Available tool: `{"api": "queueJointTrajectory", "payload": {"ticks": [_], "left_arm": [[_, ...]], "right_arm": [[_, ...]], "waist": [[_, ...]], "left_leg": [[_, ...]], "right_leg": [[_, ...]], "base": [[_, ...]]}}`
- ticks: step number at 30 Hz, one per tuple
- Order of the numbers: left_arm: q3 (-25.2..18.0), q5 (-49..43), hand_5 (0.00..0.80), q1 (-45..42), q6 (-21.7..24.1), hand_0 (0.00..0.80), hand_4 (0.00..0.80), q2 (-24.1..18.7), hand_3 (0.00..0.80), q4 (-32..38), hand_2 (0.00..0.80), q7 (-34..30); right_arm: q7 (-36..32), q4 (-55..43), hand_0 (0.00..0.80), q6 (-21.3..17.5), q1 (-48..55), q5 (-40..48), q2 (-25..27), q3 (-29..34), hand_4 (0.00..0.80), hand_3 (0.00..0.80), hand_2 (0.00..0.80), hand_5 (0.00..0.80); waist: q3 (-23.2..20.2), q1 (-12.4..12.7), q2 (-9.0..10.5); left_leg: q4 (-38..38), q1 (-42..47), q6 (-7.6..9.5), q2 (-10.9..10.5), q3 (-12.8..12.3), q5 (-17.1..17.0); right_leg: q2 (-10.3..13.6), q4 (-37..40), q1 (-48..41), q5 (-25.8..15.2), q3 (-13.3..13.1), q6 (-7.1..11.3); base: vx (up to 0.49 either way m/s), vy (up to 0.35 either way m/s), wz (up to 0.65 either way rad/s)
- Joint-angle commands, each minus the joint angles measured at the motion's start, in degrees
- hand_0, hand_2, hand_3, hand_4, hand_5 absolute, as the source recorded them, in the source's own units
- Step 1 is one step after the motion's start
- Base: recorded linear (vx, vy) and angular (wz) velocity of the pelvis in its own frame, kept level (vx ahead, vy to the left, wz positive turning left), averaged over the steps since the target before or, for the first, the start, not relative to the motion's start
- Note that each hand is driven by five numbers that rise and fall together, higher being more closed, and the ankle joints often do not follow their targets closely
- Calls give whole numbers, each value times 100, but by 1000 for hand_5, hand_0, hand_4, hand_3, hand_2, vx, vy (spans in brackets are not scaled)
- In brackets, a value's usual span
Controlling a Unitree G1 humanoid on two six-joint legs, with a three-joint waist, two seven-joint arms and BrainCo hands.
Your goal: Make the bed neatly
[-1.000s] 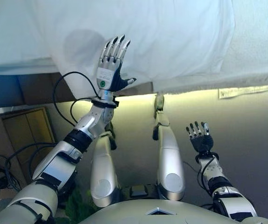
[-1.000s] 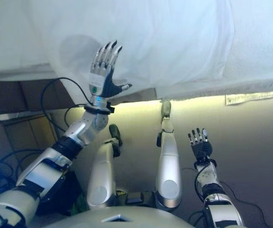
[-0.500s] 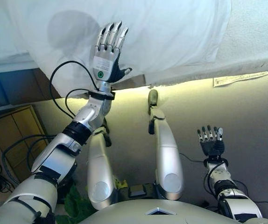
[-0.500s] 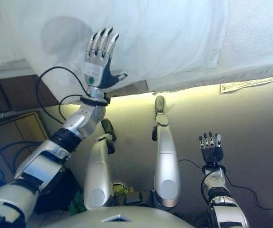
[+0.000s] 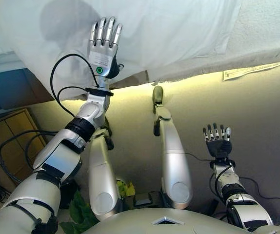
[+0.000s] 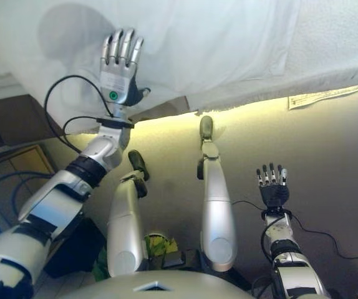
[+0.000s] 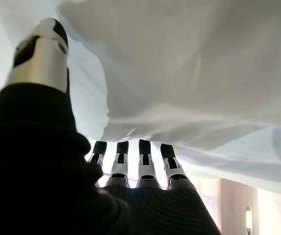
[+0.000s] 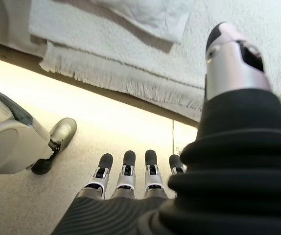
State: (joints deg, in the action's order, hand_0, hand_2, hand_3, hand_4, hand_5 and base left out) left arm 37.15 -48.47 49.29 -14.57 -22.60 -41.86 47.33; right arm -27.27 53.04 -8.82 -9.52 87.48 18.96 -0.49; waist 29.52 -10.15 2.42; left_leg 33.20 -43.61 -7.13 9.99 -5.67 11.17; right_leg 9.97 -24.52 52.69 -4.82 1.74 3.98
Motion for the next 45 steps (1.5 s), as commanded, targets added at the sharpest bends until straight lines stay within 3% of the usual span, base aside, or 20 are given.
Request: {"api": "queueJointTrajectory", "payload": {"ticks": [1,3,4,5,8,22,32,33,35,45], "left_arm": [[-62,54,0,327,-339,0,0,-130,0,-189,0,-135],[-4,180,0,355,-605,0,0,-153,0,-260,0,-376],[18,245,94,370,-717,94,94,-160,94,-322,94,-498],[40,322,433,375,-741,433,433,-182,433,-405,433,-551],[48,444,800,367,-693,800,800,-219,800,-468,800,-584],[-26,656,800,328,-194,800,800,-204,800,-488,800,-468],[-539,1112,800,-606,476,800,800,-465,800,-408,800,-419],[-619,1123,800,-747,568,800,800,-541,800,-386,800,-421],[-696,1107,800,-900,664,800,800,-606,800,-374,800,-440],[-1206,1317,800,-1869,1095,800,800,-1351,800,-143,800,-801]], "right_arm": [[-99,-385,0,-239,251,286,283,-84,0,0,0,0],[-48,-502,0,-258,227,270,282,-129,0,0,0,0],[11,-610,0,-289,236,260,277,-163,0,0,0,0],[33,-704,0,-295,269,240,284,-176,0,0,0,0],[-8,-801,0,-311,342,235,300,-201,0,0,0,0],[-463,-486,0,-327,542,352,296,-196,0,0,0,0],[-726,-277,0,-128,799,-64,160,147,0,0,0,0],[-743,-296,0,-117,828,-131,135,196,0,0,0,0],[-748,-306,0,-114,864,-211,104,246,0,0,0,0],[-1259,83,0,-21,1348,-420,92,642,0,0,0,0]], "waist": [[28,-7,42],[28,-17,32],[28,-25,26],[28,-38,21],[28,-53,12],[28,-18,-22],[28,131,-83],[28,154,-89],[20,185,-101],[-856,384,-161]], "left_leg": [[142,-886,266,138,396,-866],[200,-959,294,123,396,-847],[243,-1001,308,106,392,-834],[275,-1031,318,95,386,-821],[349,-1091,351,77,364,-776],[192,-811,380,23,318,-833],[-546,637,270,-20,192,-1035],[-710,778,298,-21,147,-1224],[-884,1045,284,-45,146,-1276],[-2205,2191,153,-61,-52,-1561]], "right_leg": [[370,-1089,145,672,-7,473],[374,-1149,230,682,-25,447],[370,-1188,275,689,-48,438],[367,-1226,314,698,-69,433],[364,-1295,383,714,-103,424],[330,-1272,115,759,-57,404],[538,-691,-1411,734,240,491],[582,-524,-1568,569,306,459],[619,-380,-1835,538,338,490],[846,802,-3035,222,557,696]], "base": [[1,23,-9],[0,39,-9],[2,51,-9],[6,62,-10],[10,52,-13],[8,31,1],[26,58,5],[-49,81,10],[1,69,19],[60,66,18]]}}
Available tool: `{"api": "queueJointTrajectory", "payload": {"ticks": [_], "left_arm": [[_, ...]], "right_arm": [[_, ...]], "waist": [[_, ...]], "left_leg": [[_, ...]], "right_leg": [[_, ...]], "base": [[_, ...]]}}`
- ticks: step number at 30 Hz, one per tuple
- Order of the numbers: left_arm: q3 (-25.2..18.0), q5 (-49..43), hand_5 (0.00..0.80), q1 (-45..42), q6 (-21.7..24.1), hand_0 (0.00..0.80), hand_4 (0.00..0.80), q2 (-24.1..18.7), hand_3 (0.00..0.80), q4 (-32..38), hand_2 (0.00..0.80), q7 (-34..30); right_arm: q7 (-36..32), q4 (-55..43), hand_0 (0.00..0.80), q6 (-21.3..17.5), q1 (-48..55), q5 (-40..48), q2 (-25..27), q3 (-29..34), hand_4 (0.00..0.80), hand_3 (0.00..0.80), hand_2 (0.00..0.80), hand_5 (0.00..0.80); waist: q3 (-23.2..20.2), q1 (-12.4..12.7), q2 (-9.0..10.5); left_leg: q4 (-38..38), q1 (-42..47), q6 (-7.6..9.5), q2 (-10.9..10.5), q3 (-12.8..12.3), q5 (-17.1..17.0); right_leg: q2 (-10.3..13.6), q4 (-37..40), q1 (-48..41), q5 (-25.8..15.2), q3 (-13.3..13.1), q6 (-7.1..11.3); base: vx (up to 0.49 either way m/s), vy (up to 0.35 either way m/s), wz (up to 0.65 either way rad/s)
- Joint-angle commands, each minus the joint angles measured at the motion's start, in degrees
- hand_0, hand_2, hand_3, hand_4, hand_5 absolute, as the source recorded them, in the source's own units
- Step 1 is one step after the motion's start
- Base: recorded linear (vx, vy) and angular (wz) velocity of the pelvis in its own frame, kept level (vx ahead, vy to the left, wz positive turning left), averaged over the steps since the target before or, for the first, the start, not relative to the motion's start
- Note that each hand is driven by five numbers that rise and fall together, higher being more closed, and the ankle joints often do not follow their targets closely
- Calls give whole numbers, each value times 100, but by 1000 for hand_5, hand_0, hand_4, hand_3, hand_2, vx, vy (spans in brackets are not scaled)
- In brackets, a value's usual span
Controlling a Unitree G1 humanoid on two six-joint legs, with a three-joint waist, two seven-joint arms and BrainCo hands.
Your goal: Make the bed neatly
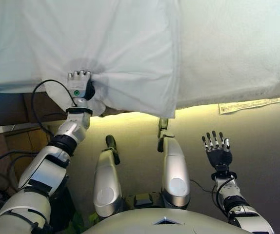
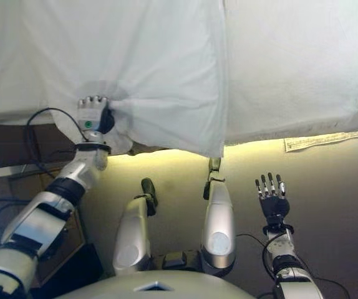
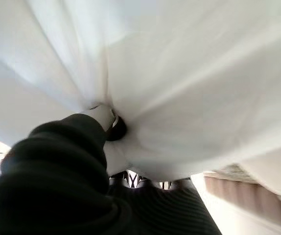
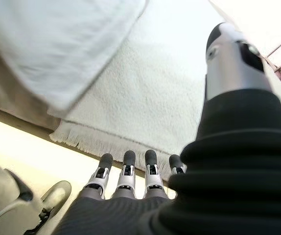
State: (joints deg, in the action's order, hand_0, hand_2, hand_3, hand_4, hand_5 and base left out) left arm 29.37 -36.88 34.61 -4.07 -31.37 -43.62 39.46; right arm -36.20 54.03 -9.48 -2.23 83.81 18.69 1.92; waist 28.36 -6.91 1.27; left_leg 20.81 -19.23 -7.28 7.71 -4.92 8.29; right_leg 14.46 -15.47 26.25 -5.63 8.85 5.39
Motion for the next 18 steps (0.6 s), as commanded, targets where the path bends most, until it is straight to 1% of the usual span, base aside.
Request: {"api": "queueJointTrajectory", "payload": {"ticks": [1,5,6,7,10,11,12,14,15,16,18], "left_arm": [[-457,142,800,-427,54,800,800,-526,800,35,800,-58],[-608,338,800,-525,140,800,800,-828,800,-3,800,-269],[-603,441,800,-616,115,800,800,-833,800,25,800,-266],[-562,479,800,-688,75,800,800,-742,800,-8,800,-208],[-433,673,800,-744,-141,800,800,-343,800,-193,800,-204],[-462,765,800,-752,-165,800,800,-246,800,-287,800,-257],[-487,937,800,-766,-149,800,800,-186,800,-372,800,-292],[-613,1740,800,-809,-52,800,800,1,800,-691,800,-323],[-749,2311,800,-849,73,800,800,93,800,-848,800,-325],[-849,2490,800,-883,117,800,800,137,800,-907,800,-404],[-1173,3367,800,-1038,320,800,800,253,800,-1054,800,-551]], "right_arm": [[-390,1,0,66,637,-70,131,435,0,0,0,0],[-583,156,0,146,779,-174,191,611,0,0,0,0],[-456,108,0,146,799,-277,155,698,0,0,0,0],[-133,-104,0,99,803,-355,75,686,0,0,0,0],[1501,-1155,0,-131,677,-585,-201,419,0,0,0,0],[1813,-1315,0,-173,632,-689,-275,391,0,0,0,0],[2007,-1389,0,-210,608,-735,-315,355,0,0,0,0],[2390,-1509,0,-266,522,-894,-450,289,0,0,0,0],[2531,-1502,0,-284,480,-960,-515,278,0,0,0,0],[2586,-1479,0,-302,458,-978,-553,271,0,0,0,0],[2703,-1392,0,-377,404,-1004,-661,251,0,0,0,0]], "waist": [[-783,60,-52],[-1022,62,-101],[-1128,82,-129],[-1196,99,-146],[-1476,225,-248],[-1575,272,-281],[-1623,305,-300],[-1786,394,-333],[-1855,450,-342],[-1898,490,-345],[-2038,635,-353]], "left_leg": [[-1061,-183,156,164,-144,-1298],[-1470,141,100,147,-247,-1386],[-1561,242,118,117,-253,-1407],[-1599,347,121,99,-229,-1379],[-1633,558,133,47,-134,-1334],[-1642,588,147,24,-111,-1332],[-1625,649,147,12,-95,-1288],[-1619,723,171,-10,-85,-1270],[-1616,791,182,-14,-82,-1241],[-1620,822,188,-17,-72,-1228],[-1637,895,203,-37,-23,-1196]], "right_leg": [[405,-3,-469,268,-134,570],[426,417,-859,169,-15,651],[446,539,-1001,140,29,662],[467,590,-1140,162,75,671],[593,665,-1460,131,265,699],[626,701,-1526,104,315,706],[650,699,-1618,130,349,716],[693,773,-1786,99,428,729],[700,816,-1906,106,477,736],[700,847,-1969,105,510,737],[698,918,-2112,97,591,739]], "base": [[38,82,15],[55,117,10],[147,117,0],[186,127,2],[229,127,19],[204,121,22],[188,107,22],[184,81,19],[156,40,16],[152,17,14],[154,-8,7]]}}
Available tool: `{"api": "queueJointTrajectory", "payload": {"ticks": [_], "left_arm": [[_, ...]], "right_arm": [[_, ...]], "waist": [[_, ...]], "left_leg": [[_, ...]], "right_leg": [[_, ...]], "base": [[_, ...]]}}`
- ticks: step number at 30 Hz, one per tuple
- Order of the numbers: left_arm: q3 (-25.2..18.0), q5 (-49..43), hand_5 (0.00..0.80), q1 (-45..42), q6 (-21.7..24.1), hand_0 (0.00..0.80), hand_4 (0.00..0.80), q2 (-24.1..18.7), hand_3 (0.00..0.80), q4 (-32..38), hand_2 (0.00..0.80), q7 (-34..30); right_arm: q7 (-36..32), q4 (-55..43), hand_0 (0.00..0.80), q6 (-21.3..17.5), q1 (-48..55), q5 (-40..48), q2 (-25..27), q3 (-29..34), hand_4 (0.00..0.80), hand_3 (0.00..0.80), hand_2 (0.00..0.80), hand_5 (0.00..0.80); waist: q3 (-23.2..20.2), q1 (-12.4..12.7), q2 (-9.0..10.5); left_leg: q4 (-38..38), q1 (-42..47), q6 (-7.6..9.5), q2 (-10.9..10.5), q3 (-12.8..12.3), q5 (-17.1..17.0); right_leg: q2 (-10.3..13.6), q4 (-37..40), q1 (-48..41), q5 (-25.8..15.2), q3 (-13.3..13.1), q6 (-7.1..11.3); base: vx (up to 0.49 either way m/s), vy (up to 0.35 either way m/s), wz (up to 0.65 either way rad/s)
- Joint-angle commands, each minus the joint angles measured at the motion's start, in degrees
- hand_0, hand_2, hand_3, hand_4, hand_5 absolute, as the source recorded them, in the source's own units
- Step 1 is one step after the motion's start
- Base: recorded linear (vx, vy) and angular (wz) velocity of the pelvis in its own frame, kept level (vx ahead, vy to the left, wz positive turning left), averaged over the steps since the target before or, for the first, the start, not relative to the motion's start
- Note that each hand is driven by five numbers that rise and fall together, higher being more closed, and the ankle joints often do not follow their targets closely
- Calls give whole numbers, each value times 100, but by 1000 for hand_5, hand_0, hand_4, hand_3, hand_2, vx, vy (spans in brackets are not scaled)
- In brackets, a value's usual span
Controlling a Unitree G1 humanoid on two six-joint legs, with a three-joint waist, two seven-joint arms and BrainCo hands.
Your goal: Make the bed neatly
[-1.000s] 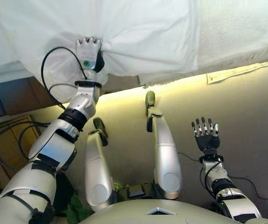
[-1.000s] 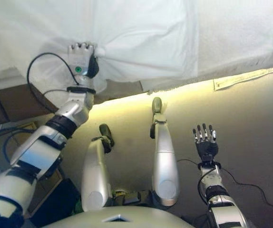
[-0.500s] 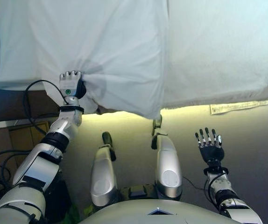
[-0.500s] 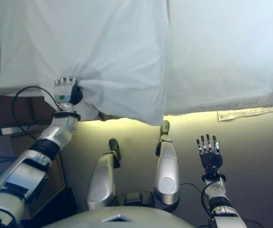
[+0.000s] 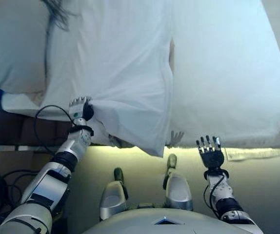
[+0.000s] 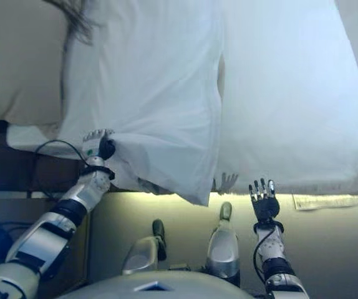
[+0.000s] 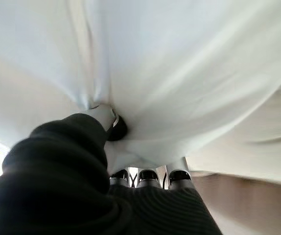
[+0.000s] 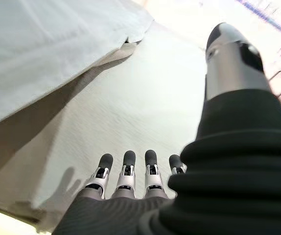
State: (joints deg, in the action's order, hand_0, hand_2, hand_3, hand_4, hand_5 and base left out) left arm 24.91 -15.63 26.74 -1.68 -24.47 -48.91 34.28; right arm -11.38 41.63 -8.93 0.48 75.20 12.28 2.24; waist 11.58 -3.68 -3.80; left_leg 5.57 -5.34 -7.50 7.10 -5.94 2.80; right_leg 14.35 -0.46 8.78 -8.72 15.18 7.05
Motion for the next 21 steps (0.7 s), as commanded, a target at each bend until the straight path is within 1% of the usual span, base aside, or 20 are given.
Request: {"api": "queueJointTrajectory", "payload": {"ticks": [1,2,5,11,15,19,21], "left_arm": [[-806,1359,800,-321,145,800,800,-403,800,-570,800,-75],[-897,1447,800,-428,241,800,800,-368,800,-660,800,-127],[-989,1308,800,-684,352,800,800,-312,800,-760,800,-176],[-1059,1166,800,-1016,320,800,800,-384,800,-847,800,-277],[-1176,964,800,-1182,560,800,800,-500,800,-857,800,-440],[-1128,719,800,-1341,832,800,800,-410,800,-781,800,-410],[-1095,628,800,-1442,979,800,800,-331,800,-630,800,-386]], "right_arm": [[264,-121,0,-451,115,-152,-56,225,0,0,0,0],[322,-70,0,-479,83,-177,-106,227,0,0,0,0],[480,-6,0,-527,28,-200,-164,221,0,0,0,0],[502,289,0,-596,-2,-81,-115,291,0,0,0,0],[484,470,0,-628,-32,15,-96,404,0,0,0,0],[456,629,0,-691,-53,40,-141,464,0,0,0,0],[462,639,0,-732,-48,73,-159,479,0,0,0,0]], "waist": [[-418,360,152],[-480,434,148],[-591,576,142],[-742,784,112],[-800,916,102],[-840,995,91],[-838,1040,88]], "left_leg": [[-124,-481,228,20,100,-641],[-133,-450,225,23,133,-634],[-157,-384,225,26,205,-619],[-229,-290,217,24,356,-628],[-197,-264,210,9,466,-603],[-195,-239,214,1,510,-589],[-206,-243,216,-5,536,-593]], "right_leg": [[704,-561,-403,408,-12,574],[693,-541,-470,423,34,573],[670,-510,-605,463,118,567],[605,-443,-817,542,246,554],[619,-457,-911,579,306,545],[617,-464,-964,613,327,550],[607,-449,-977,617,334,553]], "base": [[168,-18,11],[139,-16,13],[130,-11,15],[82,4,10],[56,-14,9],[28,-11,7],[0,0,0]]}}
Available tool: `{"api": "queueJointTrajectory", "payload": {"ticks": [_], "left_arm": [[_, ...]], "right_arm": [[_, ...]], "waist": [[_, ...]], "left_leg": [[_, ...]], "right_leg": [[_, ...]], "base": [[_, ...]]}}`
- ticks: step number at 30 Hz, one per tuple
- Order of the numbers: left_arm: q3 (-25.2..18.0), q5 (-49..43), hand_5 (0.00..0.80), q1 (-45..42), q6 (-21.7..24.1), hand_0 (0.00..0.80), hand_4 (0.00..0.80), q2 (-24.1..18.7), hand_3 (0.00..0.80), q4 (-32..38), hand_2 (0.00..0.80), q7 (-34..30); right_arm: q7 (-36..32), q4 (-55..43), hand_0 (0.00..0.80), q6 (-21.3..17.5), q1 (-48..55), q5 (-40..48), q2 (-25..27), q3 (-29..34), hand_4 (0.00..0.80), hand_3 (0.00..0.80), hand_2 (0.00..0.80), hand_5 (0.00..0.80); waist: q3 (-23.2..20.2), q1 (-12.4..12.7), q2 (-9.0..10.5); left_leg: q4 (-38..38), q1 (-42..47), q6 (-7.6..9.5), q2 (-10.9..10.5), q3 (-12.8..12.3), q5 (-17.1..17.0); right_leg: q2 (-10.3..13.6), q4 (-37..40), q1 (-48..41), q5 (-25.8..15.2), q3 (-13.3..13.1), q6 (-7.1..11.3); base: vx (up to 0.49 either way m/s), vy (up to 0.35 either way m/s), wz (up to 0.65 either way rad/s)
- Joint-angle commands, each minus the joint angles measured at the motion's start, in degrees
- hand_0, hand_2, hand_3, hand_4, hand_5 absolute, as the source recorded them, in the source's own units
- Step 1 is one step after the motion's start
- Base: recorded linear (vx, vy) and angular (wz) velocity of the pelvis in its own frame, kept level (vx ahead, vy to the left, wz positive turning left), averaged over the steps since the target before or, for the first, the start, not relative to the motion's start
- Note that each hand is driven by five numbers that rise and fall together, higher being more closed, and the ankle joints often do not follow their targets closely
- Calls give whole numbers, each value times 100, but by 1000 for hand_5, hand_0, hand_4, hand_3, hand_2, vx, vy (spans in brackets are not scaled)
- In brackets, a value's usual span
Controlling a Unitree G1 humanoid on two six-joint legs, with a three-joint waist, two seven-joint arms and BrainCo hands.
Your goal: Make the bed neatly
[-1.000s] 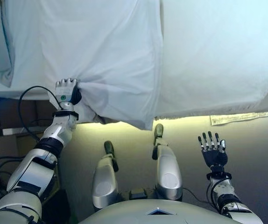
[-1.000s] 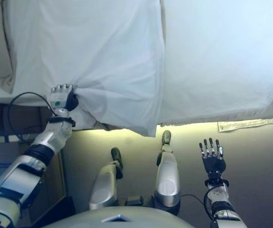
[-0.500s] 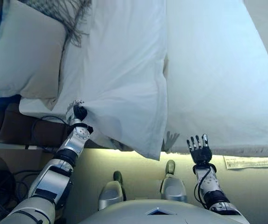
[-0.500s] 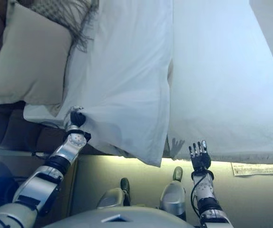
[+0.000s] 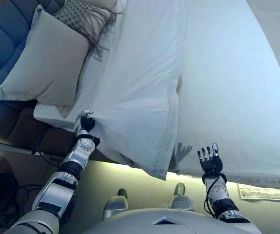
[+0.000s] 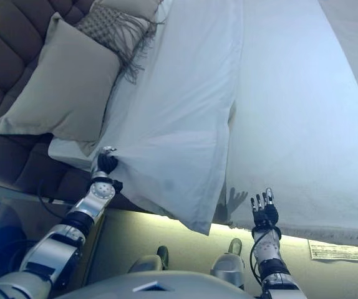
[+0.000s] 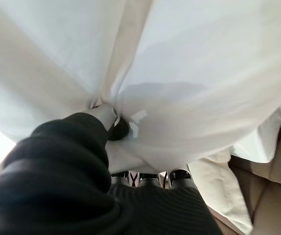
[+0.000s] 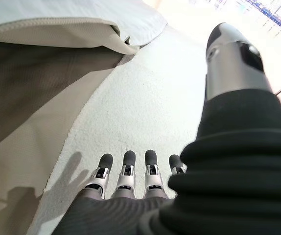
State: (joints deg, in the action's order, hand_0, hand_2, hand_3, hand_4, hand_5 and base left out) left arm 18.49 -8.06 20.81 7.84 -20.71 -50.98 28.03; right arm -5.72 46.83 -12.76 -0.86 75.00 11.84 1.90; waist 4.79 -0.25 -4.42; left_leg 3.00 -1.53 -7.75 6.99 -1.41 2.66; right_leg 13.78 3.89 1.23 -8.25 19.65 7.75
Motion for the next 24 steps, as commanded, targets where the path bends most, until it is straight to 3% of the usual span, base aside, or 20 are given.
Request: {"api": "queueJointTrajectory", "payload": {"ticks": [1,4,5,16,24], "left_arm": [[-445,-167,800,-877,104,800,800,-680,800,-368,800,259],[-491,-281,765,-1008,315,765,765,-668,765,-52,765,138],[-508,-340,0,-1065,411,0,0,-675,0,86,0,57],[-562,-646,0,-1836,494,0,0,-867,0,915,0,-744],[-778,-645,0,-2611,513,0,0,-1272,0,691,0,-1506]], "right_arm": [[-107,119,0,-370,91,115,-123,513,0,0,0,0],[-128,108,0,-445,99,196,-167,534,0,0,0,0],[-114,83,0,-481,103,240,-189,536,0,0,0,0],[-44,-191,0,-602,181,565,-265,580,0,0,0,0],[9,-232,0,-471,142,470,-124,690,0,0,0,0]], "waist": [[-156,714,154],[-139,783,180],[-131,812,196],[-178,1035,303],[-279,1120,226]], "left_leg": [[48,-627,241,3,95,-579],[61,-644,240,-3,129,-563],[72,-652,240,-3,139,-555],[-16,-610,242,11,210,-622],[-120,-499,203,69,210,-687]], "right_leg": [[661,-880,-223,569,-111,482],[659,-870,-230,569,-94,482],[660,-869,-232,566,-87,483],[551,-753,-369,540,2,449],[408,-700,-457,644,11,400]], "base": [[-26,-39,0],[-41,-65,-1],[-55,-86,2],[-47,-78,4],[-26,-40,2]]}}
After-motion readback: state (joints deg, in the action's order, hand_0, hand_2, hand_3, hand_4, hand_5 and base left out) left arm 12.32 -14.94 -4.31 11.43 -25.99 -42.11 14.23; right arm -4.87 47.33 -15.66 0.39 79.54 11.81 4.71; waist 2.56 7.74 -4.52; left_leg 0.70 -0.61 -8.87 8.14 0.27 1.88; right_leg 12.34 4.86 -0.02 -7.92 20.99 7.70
